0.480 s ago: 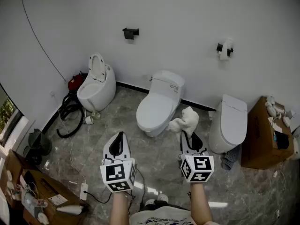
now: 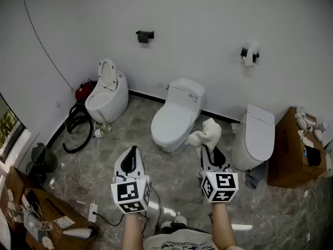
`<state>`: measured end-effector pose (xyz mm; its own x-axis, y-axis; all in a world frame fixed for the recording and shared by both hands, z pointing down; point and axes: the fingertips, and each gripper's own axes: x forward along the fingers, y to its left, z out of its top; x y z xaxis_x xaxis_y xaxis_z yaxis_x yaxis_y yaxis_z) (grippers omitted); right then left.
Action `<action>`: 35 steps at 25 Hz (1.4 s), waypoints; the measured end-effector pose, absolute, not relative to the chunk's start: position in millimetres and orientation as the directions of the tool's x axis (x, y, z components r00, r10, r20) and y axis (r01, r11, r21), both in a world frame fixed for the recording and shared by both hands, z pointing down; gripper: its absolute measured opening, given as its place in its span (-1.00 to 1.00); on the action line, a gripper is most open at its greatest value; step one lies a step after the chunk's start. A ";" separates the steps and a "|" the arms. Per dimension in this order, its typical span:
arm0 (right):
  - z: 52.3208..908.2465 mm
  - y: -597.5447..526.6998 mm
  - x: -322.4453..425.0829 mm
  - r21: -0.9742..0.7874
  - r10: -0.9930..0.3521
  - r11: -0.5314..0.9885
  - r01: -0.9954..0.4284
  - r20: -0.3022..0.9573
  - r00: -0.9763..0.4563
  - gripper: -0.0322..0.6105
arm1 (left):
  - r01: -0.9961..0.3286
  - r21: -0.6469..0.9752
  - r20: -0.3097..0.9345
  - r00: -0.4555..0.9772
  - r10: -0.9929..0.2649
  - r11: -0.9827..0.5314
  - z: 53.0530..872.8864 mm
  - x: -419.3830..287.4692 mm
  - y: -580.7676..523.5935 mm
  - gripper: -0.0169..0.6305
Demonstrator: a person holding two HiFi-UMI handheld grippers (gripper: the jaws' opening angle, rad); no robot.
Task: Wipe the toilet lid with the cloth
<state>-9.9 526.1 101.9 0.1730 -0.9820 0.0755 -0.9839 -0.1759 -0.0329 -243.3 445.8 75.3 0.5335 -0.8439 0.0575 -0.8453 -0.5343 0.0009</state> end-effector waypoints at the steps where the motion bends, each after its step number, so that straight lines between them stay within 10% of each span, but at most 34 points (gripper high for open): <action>1: 102.2 525.3 -9.0 -0.033 -0.982 -0.177 -0.984 0.076 0.174 -0.59 | -0.846 0.001 0.058 0.533 -0.844 -0.534 75.1 -242.8 444.7 -0.91; 35: 125.6 416.7 84.7 -0.064 -0.988 -0.134 -0.989 0.088 0.128 -0.59 | -0.879 -0.006 0.100 0.473 -0.875 -0.476 104.6 -161.9 345.6 -0.91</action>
